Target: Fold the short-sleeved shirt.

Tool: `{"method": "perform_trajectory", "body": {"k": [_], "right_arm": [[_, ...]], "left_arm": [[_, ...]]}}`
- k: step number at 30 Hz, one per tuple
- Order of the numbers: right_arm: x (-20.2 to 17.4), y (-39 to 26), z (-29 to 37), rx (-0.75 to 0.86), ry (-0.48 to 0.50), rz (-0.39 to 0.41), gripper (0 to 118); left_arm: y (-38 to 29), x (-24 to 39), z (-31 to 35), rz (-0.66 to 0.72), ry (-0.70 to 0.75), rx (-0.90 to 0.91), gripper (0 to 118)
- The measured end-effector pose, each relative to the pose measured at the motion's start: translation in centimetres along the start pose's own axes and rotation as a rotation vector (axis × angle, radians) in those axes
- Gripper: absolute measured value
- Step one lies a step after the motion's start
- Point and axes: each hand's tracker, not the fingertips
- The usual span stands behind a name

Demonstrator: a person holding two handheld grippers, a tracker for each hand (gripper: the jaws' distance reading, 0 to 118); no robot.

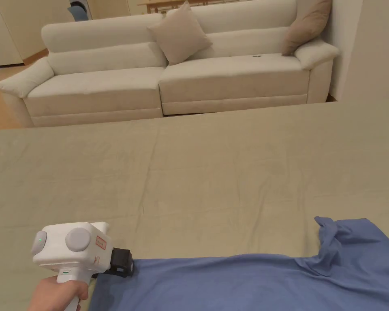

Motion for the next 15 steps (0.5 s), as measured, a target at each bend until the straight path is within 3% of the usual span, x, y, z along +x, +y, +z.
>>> {"method": "perform_trajectory", "body": {"k": [5,11,15], "right_arm": [[0.5,-1.2,-0.4,-0.045,0.005,-0.022,0],[2.6,-1.6,-3.3,-0.12,-0.027,0.005,0],[5.8,-1.5,-9.9,-0.244,-0.088,0.036,0]], "left_arm": [[-0.1,0.6,1.1,0.022,-0.072,-0.02,4],[-0.7,1.9,4.0,-0.052,-0.044,0.067,4],[-0.9,1.6,6.5,0.012,-0.126,0.164,4]]}}
